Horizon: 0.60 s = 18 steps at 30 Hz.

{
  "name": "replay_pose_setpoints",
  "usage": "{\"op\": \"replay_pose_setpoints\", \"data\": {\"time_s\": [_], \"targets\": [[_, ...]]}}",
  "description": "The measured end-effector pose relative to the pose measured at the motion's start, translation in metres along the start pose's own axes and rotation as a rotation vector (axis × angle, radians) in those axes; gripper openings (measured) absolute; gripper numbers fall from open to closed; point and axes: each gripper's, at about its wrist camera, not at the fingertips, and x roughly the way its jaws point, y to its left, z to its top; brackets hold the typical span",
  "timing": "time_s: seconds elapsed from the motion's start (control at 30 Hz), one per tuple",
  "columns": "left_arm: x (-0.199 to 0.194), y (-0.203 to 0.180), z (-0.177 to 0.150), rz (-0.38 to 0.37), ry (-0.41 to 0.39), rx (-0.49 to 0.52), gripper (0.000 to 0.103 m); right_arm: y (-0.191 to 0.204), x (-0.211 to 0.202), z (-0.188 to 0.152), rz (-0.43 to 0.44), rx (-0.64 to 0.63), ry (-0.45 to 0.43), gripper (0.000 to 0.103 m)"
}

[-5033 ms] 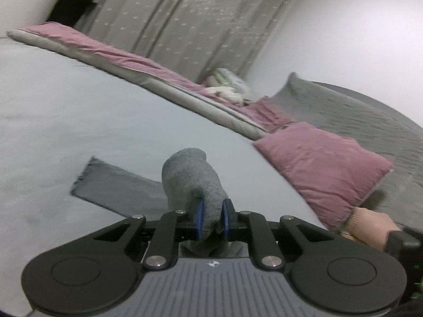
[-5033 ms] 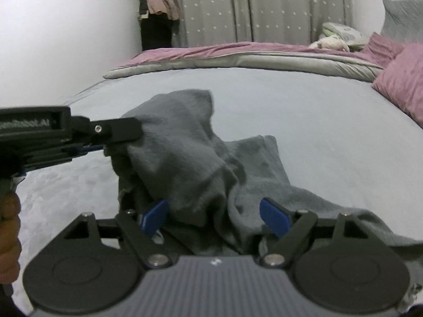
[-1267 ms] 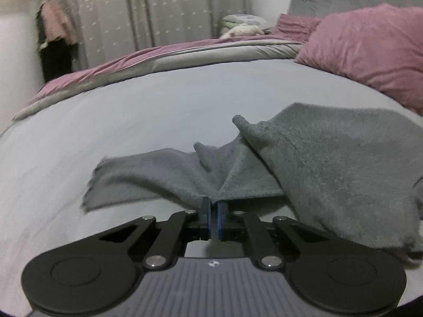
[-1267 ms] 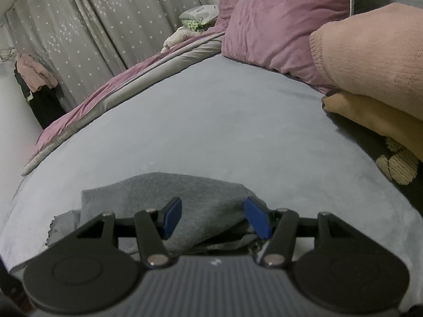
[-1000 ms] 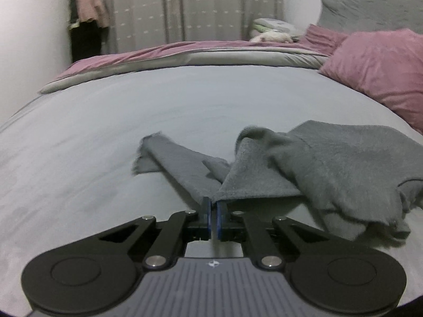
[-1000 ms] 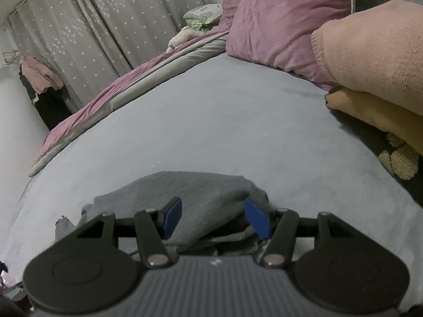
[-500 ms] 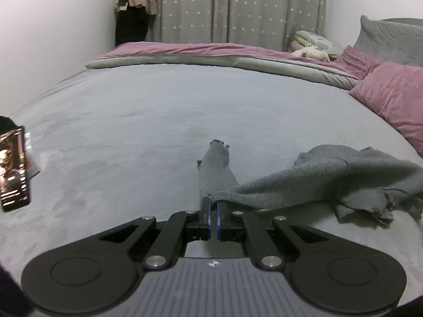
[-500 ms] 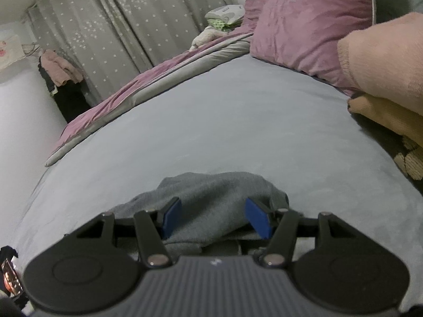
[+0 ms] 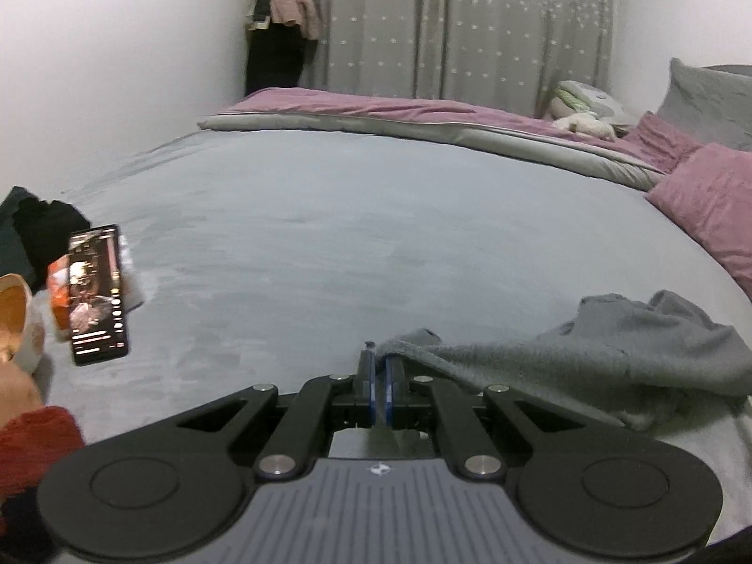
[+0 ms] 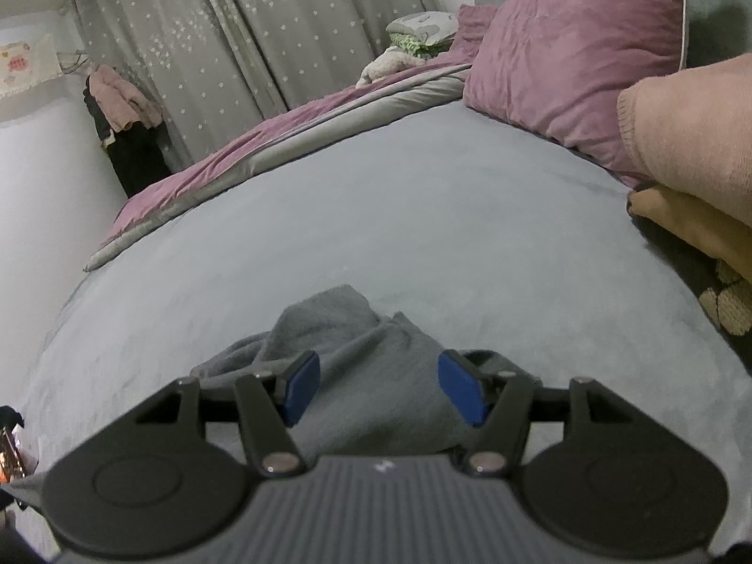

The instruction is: Fold clothes

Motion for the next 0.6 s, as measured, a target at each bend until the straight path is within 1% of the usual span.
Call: {"op": "replay_pose_setpoints", "data": {"time_s": [0.13,0.2,0.27,0.37,0.6], "targets": [[0.005,0.012,0.002,0.075,-0.007,-0.016,0.003,0.002,-0.001,-0.004,0.005,-0.027,0.018,0.061],[0.01,0.019,0.001,0.105,0.002,-0.024,0.004,0.003,-0.002,-0.006,0.01,-0.04,0.027,0.064],[0.016,0.026,0.0,0.105,0.023,-0.047,0.004,0.006,-0.002,-0.009,0.018,-0.054,0.039,0.065],[0.027,0.028,-0.003,0.092,0.045,-0.06,0.004,0.01,-0.002,-0.013,0.034,-0.081,0.064,0.07],[0.042,0.015,-0.008,0.074,0.089,-0.007,0.007,0.026,-0.001,-0.025,0.086,-0.158,0.137,0.072]]}}
